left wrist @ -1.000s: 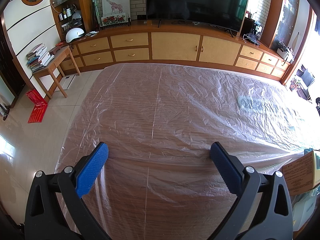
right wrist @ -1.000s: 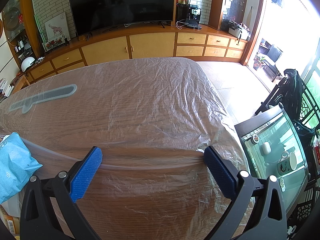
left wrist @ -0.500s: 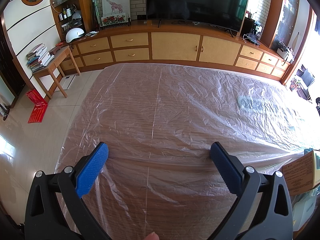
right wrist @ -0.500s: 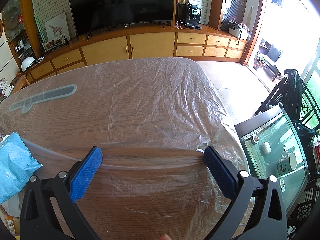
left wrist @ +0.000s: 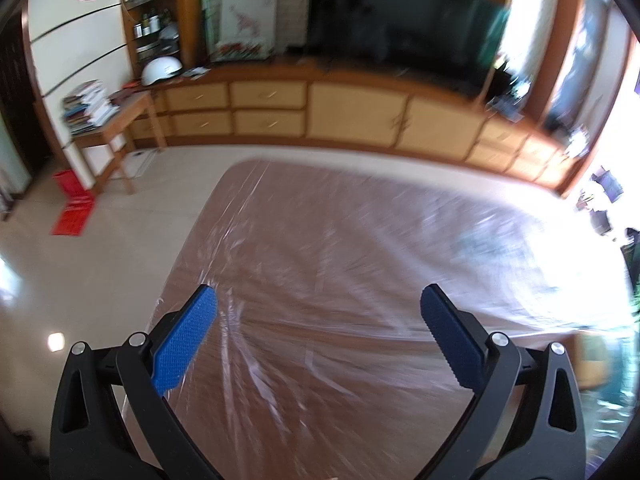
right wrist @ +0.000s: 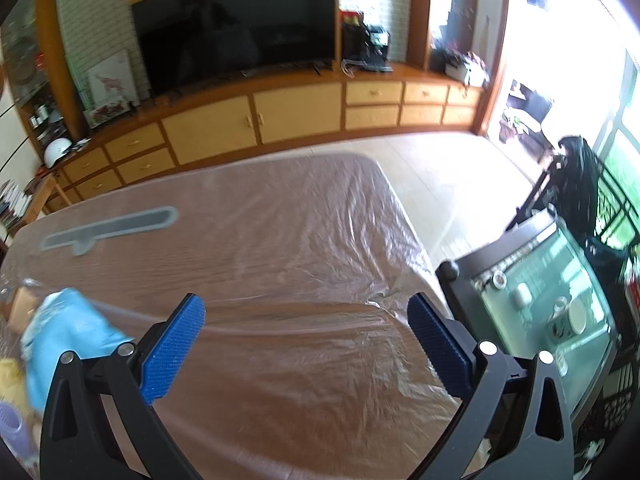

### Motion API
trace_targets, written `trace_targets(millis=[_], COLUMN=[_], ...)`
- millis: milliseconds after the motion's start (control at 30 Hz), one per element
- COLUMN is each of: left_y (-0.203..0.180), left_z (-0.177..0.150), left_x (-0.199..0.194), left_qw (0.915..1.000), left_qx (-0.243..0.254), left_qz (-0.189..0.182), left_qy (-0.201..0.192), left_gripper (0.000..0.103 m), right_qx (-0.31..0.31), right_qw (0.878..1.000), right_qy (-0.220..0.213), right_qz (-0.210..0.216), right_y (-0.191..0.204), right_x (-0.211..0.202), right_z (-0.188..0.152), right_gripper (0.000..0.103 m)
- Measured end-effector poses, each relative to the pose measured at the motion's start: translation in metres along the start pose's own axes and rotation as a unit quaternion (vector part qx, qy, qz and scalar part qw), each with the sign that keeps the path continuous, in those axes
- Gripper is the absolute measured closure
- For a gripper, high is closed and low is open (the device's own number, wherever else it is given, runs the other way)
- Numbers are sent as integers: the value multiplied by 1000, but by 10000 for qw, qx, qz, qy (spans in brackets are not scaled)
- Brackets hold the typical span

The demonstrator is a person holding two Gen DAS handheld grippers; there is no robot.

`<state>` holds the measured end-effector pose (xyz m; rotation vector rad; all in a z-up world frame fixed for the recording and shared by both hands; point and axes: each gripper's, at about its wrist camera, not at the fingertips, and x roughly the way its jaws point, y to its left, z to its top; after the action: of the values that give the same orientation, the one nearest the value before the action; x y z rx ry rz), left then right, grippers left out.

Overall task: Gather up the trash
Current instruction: 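Grasp the yellow paper bag with the left gripper while the right gripper grasps the Naproxen medicine box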

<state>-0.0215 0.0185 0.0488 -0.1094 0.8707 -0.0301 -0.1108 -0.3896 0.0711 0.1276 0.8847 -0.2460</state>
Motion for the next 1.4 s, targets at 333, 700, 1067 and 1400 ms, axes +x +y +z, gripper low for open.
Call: trace_targets(millis=[333,700,1067,1400], left_y=[-37,-65,-78,-73], left_z=[-56,-111,-120,-119], left_x=[-97,-79,-46,-58], left_qw=[9868,9694,9528,9576], left_qx=[1070,455,285,372], left_qz=[-1218,-2123,-2504,-2459], left_qy=[10,1146,1695,1457], left_gripper=[1,2,8,56], right_qx=[-1272,-2265,-2535,-2354], right_qw=[9862,9630,9497,9499], right_qy=[94,459,752,813], right_qz=[1058,1388,1675,1890], right_y=[66,132,142,141], right_x=[-128,-148,-114,-109], right_z=[-73,-158,-172,-181], right_gripper=[4,4,4,24])
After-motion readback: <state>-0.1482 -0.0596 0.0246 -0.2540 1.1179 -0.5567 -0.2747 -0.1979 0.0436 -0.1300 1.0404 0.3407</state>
